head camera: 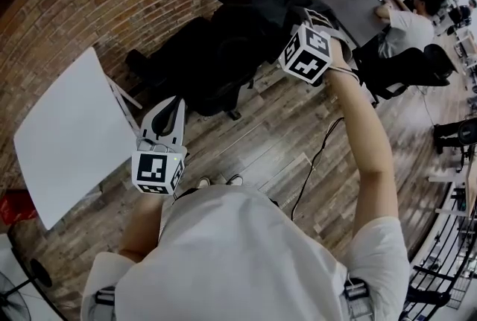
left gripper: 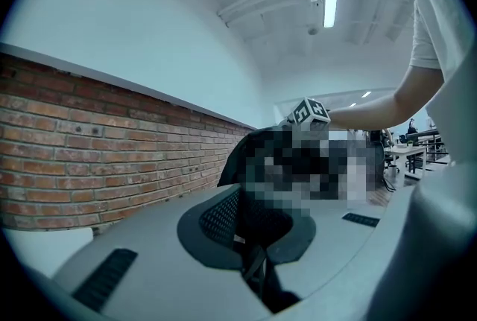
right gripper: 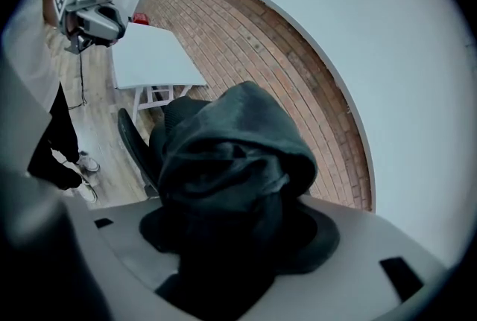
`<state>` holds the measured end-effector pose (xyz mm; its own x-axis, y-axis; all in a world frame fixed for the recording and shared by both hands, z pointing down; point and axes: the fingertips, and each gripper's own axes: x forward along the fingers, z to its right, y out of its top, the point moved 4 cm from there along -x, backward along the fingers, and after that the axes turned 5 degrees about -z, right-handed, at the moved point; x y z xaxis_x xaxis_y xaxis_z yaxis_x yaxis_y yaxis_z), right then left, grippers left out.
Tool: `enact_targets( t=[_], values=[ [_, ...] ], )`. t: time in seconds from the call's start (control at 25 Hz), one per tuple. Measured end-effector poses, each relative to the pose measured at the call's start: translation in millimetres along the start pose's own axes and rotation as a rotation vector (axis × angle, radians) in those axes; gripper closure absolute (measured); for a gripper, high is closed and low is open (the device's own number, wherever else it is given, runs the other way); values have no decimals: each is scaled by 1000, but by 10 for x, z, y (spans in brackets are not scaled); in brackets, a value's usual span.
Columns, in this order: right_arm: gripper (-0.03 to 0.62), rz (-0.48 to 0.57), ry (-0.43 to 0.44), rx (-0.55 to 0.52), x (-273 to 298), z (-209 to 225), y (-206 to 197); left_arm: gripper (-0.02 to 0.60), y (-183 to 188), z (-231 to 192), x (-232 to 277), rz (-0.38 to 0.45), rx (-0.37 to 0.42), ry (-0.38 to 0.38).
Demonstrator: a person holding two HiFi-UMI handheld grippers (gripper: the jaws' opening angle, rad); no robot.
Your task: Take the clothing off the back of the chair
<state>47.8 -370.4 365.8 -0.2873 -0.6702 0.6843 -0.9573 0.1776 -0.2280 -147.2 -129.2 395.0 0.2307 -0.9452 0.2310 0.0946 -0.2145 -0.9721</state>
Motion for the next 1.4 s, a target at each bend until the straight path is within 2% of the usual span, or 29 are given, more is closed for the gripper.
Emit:
enact_targets(
  t=[0.2,0.4,0.52,0.68,0.76,0.84,0.92,1.0,1.08,1.16,1.4],
  values=[
    [316,46,173,-6,-86,-7,6,557,-17,-17,-12,-8,-7,7],
    [324,150,323,47,-193,49,-37,557,-17,-31,-33,-14,-15,21],
    [336,248,403,127,-258,109,-69,557,-44,-60,-53,-23,-24,35],
    [342,352,447,201,-295,149,-104,557,-54,-64,-42,-31,-31,39],
    [349,423,495,282,-325,199,-140,557,-49,-48,-28,-32,-33,34],
    [384,495,542,395,-353,262,-183,557,-53,-33,-15,-37,-33,31],
    [399,521,531,446,-365,286,-191,557,-55,-29,10,-40,-31,27],
    [415,525,483,476,-366,304,-172,557,-49,-26,45,-39,-28,19],
    [484,538,434,560,-352,338,-189,557,-48,1,72,-38,-25,11],
    [490,540,374,631,-354,342,-223,557,-46,44,96,-39,-21,1],
    [519,453,129,603,-411,301,-135,557,-23,116,114,-36,-16,-14]
  ],
)
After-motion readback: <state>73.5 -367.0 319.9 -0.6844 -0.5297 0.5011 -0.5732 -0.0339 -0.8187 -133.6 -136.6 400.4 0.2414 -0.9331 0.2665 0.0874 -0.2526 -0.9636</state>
